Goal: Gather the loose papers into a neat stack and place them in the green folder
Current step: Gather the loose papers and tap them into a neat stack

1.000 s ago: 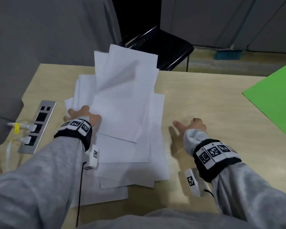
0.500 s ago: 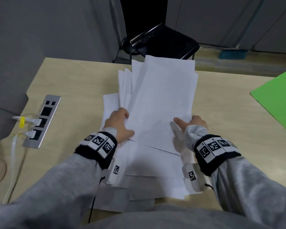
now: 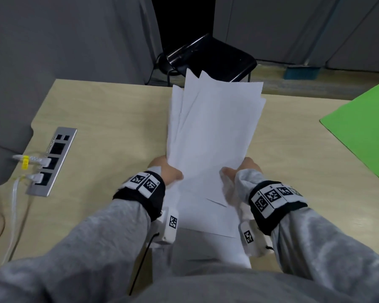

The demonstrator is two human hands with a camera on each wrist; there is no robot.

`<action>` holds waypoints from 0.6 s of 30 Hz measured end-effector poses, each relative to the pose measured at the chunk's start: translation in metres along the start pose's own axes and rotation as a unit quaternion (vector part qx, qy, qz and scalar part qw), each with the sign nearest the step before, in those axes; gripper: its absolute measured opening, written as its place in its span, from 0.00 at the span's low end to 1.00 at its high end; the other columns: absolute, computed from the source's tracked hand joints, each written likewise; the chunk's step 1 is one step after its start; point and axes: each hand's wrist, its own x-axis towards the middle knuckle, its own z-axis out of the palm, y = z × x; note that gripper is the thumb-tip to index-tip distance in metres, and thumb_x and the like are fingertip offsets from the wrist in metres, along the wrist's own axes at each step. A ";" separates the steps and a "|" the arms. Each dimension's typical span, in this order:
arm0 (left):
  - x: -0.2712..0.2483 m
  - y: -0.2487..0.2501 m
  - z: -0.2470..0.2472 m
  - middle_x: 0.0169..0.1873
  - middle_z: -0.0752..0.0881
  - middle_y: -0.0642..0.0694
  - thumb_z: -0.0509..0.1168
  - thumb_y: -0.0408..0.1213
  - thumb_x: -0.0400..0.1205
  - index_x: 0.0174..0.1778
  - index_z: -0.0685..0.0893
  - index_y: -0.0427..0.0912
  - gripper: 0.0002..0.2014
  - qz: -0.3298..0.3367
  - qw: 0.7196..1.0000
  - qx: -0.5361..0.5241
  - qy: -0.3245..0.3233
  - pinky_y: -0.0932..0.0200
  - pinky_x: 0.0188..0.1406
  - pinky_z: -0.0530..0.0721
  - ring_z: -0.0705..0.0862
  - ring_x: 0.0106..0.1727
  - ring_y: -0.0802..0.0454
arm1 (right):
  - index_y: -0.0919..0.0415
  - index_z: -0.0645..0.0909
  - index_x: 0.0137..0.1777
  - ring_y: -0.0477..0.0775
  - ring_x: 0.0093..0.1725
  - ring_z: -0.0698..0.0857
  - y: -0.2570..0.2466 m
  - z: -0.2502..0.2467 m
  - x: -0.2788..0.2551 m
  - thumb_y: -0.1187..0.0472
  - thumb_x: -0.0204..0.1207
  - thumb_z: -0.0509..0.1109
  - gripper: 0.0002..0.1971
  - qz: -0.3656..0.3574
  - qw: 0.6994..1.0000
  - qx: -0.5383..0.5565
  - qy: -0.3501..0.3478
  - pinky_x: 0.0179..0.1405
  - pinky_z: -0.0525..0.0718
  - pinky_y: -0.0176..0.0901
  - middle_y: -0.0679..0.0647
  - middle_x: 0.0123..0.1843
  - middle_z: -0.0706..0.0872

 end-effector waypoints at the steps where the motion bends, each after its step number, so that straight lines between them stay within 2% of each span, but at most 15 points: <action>1: 0.000 -0.003 0.003 0.52 0.85 0.48 0.76 0.37 0.68 0.59 0.82 0.41 0.23 0.014 1.000 -0.010 -0.011 0.57 0.55 0.79 0.84 0.51 0.46 | 0.65 0.72 0.66 0.63 0.62 0.83 0.003 -0.001 -0.002 0.45 0.75 0.69 0.28 -0.008 1.000 0.014 0.001 0.62 0.80 0.47 0.59 0.62 0.82; 2: -0.001 -0.005 0.003 0.51 0.87 0.48 0.77 0.37 0.66 0.56 0.84 0.45 0.22 0.031 0.999 -0.030 -0.021 0.55 0.58 0.80 0.85 0.51 0.46 | 0.63 0.71 0.66 0.62 0.63 0.82 0.007 -0.003 -0.003 0.46 0.75 0.69 0.27 -0.010 0.999 0.034 0.000 0.62 0.80 0.48 0.58 0.61 0.82; 4: -0.008 -0.009 0.001 0.51 0.89 0.45 0.78 0.35 0.63 0.47 0.84 0.50 0.18 0.074 0.992 -0.099 -0.036 0.45 0.63 0.83 0.88 0.53 0.42 | 0.59 0.71 0.63 0.59 0.60 0.82 0.017 -0.009 -0.004 0.48 0.75 0.70 0.23 -0.016 0.997 0.074 -0.012 0.60 0.79 0.47 0.53 0.55 0.84; 5: -0.012 -0.010 -0.002 0.51 0.90 0.42 0.77 0.32 0.64 0.46 0.84 0.50 0.18 0.090 0.986 -0.136 -0.040 0.43 0.62 0.84 0.88 0.54 0.40 | 0.55 0.72 0.60 0.57 0.56 0.83 0.023 -0.013 -0.005 0.44 0.72 0.72 0.23 -0.026 0.993 0.116 -0.014 0.59 0.79 0.47 0.50 0.49 0.85; 7: -0.026 -0.010 -0.012 0.48 0.91 0.42 0.77 0.29 0.61 0.48 0.84 0.48 0.21 0.122 0.971 -0.203 -0.043 0.46 0.55 0.87 0.89 0.51 0.41 | 0.46 0.74 0.54 0.56 0.50 0.87 0.030 -0.020 -0.008 0.33 0.58 0.76 0.29 -0.051 0.977 0.206 -0.010 0.58 0.82 0.52 0.47 0.45 0.88; 9: -0.041 -0.006 -0.025 0.41 0.93 0.48 0.76 0.29 0.58 0.49 0.85 0.45 0.23 0.153 0.954 -0.249 -0.063 0.54 0.42 0.90 0.91 0.42 0.48 | 0.49 0.74 0.59 0.52 0.48 0.87 0.031 -0.028 -0.014 0.36 0.56 0.79 0.34 -0.091 0.960 0.265 -0.012 0.56 0.83 0.53 0.48 0.47 0.88; 10: -0.048 -0.004 -0.032 0.39 0.93 0.48 0.78 0.30 0.56 0.50 0.86 0.43 0.25 0.171 0.947 -0.262 -0.069 0.55 0.40 0.90 0.91 0.41 0.49 | 0.53 0.74 0.62 0.52 0.49 0.88 0.029 -0.032 -0.016 0.41 0.58 0.81 0.35 -0.104 0.951 0.292 -0.026 0.57 0.84 0.54 0.48 0.49 0.88; 12: -0.057 0.003 -0.043 0.42 0.93 0.45 0.80 0.36 0.51 0.54 0.86 0.37 0.32 0.193 0.940 -0.277 -0.053 0.49 0.49 0.90 0.90 0.45 0.45 | 0.55 0.79 0.60 0.55 0.52 0.89 0.020 -0.044 -0.026 0.47 0.58 0.83 0.31 -0.122 0.942 0.308 -0.049 0.60 0.85 0.55 0.50 0.50 0.89; 14: -0.068 0.014 -0.052 0.45 0.92 0.44 0.79 0.40 0.50 0.54 0.86 0.39 0.33 0.221 0.934 -0.282 -0.018 0.43 0.56 0.87 0.89 0.50 0.42 | 0.55 0.83 0.52 0.54 0.49 0.90 0.010 -0.057 -0.037 0.40 0.53 0.83 0.30 -0.141 0.955 0.262 -0.008 0.55 0.86 0.49 0.48 0.46 0.90; 16: -0.081 0.027 -0.060 0.49 0.92 0.43 0.79 0.42 0.52 0.51 0.87 0.45 0.29 0.254 0.926 -0.279 0.028 0.41 0.59 0.86 0.90 0.53 0.41 | 0.56 0.84 0.49 0.52 0.43 0.88 -0.004 -0.072 -0.058 0.45 0.61 0.80 0.21 -0.172 0.952 0.250 0.041 0.47 0.83 0.38 0.48 0.42 0.89; 18: -0.096 0.041 -0.066 0.50 0.91 0.43 0.79 0.40 0.54 0.50 0.87 0.47 0.26 0.288 0.912 -0.280 0.077 0.41 0.58 0.86 0.90 0.52 0.43 | 0.56 0.83 0.50 0.52 0.45 0.85 -0.020 -0.088 -0.088 0.51 0.69 0.77 0.13 -0.225 0.938 0.248 0.095 0.48 0.78 0.37 0.50 0.44 0.87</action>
